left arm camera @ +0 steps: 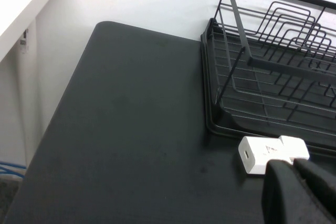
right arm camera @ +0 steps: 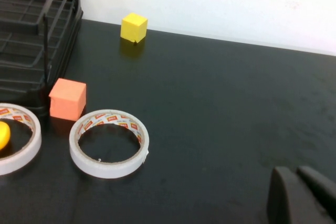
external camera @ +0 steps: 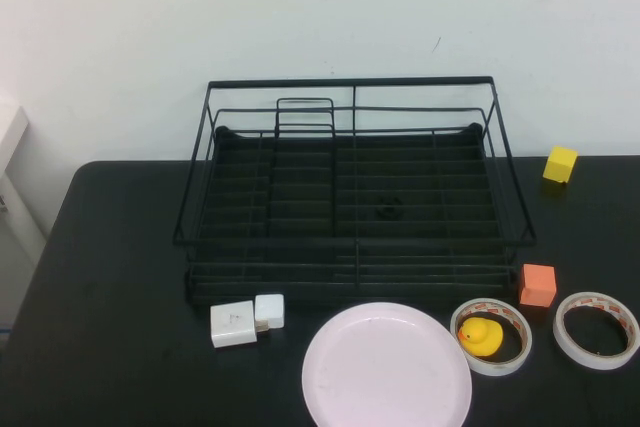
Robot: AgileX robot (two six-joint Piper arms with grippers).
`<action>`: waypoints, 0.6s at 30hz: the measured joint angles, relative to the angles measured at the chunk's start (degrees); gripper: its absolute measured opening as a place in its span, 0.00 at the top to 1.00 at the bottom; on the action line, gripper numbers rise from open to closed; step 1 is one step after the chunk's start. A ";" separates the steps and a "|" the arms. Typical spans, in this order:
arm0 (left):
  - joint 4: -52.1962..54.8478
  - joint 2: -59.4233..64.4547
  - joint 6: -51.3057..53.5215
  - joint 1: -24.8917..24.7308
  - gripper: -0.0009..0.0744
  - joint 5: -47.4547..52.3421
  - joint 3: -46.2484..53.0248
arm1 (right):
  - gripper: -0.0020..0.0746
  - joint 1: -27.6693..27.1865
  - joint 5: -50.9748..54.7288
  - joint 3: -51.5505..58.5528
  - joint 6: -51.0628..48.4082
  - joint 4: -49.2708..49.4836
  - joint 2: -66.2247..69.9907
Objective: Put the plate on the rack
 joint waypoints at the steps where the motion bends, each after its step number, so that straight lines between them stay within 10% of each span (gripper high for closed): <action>1: 0.00 0.00 0.00 0.00 0.99 0.00 0.00 | 0.98 0.00 0.00 0.00 0.00 0.00 0.00; 18: -0.10 0.00 0.00 0.00 0.99 0.09 0.00 | 0.98 1.69 0.17 0.00 -0.88 0.00 -2.79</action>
